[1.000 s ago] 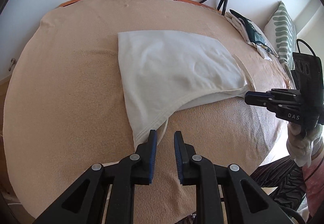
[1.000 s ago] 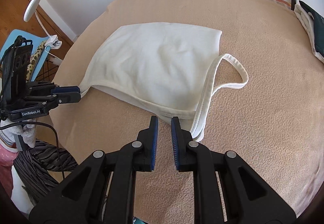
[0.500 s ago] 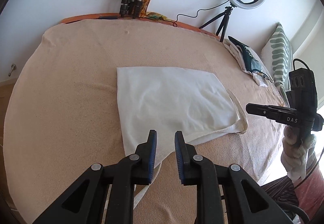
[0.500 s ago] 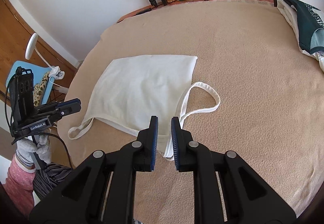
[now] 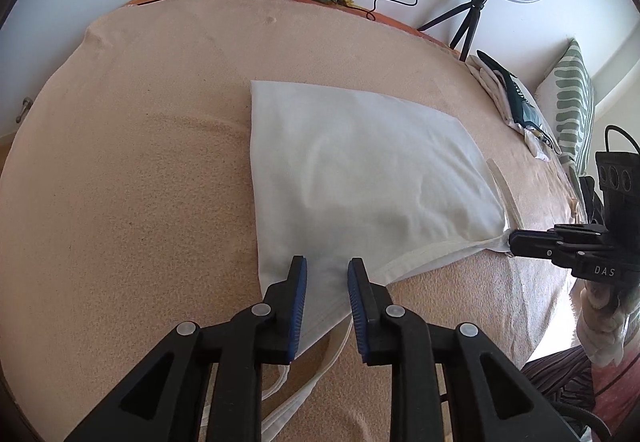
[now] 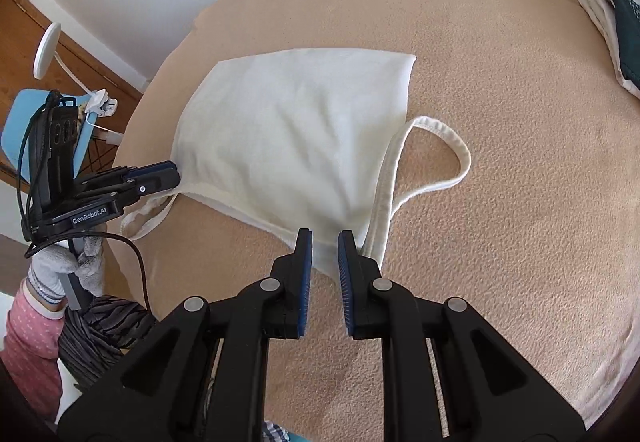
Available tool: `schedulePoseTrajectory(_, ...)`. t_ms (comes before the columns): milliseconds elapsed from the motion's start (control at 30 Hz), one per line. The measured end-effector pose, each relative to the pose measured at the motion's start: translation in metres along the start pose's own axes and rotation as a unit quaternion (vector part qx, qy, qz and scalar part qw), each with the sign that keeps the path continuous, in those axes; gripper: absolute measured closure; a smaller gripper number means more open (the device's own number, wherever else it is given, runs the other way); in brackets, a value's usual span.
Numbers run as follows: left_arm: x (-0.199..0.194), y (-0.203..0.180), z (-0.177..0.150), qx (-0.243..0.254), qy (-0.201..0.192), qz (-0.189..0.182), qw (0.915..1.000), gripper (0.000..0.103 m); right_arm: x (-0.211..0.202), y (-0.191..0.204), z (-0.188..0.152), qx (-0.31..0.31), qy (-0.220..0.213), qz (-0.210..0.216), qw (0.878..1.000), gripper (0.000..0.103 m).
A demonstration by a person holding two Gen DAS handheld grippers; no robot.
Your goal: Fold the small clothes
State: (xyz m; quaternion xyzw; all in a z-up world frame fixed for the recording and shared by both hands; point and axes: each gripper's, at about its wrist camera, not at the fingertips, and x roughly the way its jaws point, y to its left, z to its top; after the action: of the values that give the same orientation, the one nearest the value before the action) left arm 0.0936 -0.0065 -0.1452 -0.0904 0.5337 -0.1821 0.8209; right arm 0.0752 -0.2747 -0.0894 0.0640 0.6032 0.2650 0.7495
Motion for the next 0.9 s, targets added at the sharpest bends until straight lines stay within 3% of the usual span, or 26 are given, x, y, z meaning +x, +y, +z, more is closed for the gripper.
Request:
schedulePoseTrajectory(100, -0.005, -0.001, -0.005, 0.007, -0.001, -0.002, 1.0000, 0.082, 0.001, 0.006, -0.028, -0.027, 0.030, -0.006, 0.999, 0.089)
schedulePoseTrajectory(167, -0.010, -0.002, -0.009, 0.010, -0.002, -0.010, 0.9999, 0.081, -0.003, 0.005, -0.038, -0.029, 0.028, -0.004, 0.999, 0.089)
schedulePoseTrajectory(233, -0.017, -0.002, -0.013, 0.013, -0.013, -0.006, 0.9998, 0.081, -0.014, 0.000, -0.038, -0.016, 0.007, 0.024, 1.000, 0.089)
schedulePoseTrajectory(300, -0.023, -0.003, -0.014, 0.014, -0.020, -0.002, 0.9997, 0.081, -0.027, -0.006, -0.031, -0.014, -0.025, 0.022, 0.999, 0.088)
schedulePoseTrajectory(367, -0.027, -0.002, -0.013, 0.008, -0.027, -0.006, 0.9996, 0.081, -0.034, -0.017, -0.018, 0.001, -0.045, 0.012, 0.999, 0.083)
schedulePoseTrajectory(500, -0.032, -0.001, -0.009, 0.002, -0.037, -0.009, 0.9993, 0.081, -0.032, -0.043, 0.005, 0.058, -0.063, 0.031, 0.996, 0.053)
schedulePoseTrajectory(633, -0.032, -0.004, -0.006, 0.004, -0.041, -0.007, 0.9991, 0.080, -0.011, -0.053, 0.017, 0.079, -0.054, -0.014, 0.995, 0.050)
schedulePoseTrajectory(667, -0.031, -0.005, -0.006, 0.004, -0.042, -0.005, 0.9991, 0.080, -0.006, -0.053, 0.018, 0.080, -0.050, -0.024, 0.995, 0.052)
schedulePoseTrajectory(700, -0.031, -0.005, -0.005, 0.004, -0.042, -0.005, 0.9991, 0.080, -0.004, -0.052, 0.019, 0.081, -0.052, -0.019, 0.995, 0.068)
schedulePoseTrajectory(733, -0.032, -0.006, -0.005, 0.004, -0.043, -0.005, 0.9990, 0.080, -0.004, -0.050, 0.018, 0.080, -0.052, -0.004, 0.995, 0.091)
schedulePoseTrajectory(767, -0.033, -0.006, -0.005, 0.005, -0.045, -0.005, 0.9990, 0.080, -0.006, -0.047, 0.016, 0.075, -0.054, 0.008, 0.996, 0.095)
schedulePoseTrajectory(900, -0.037, -0.006, -0.003, 0.006, -0.052, -0.002, 0.9986, 0.080, -0.035, -0.024, -0.003, 0.019, -0.102, -0.014, 0.994, 0.095)
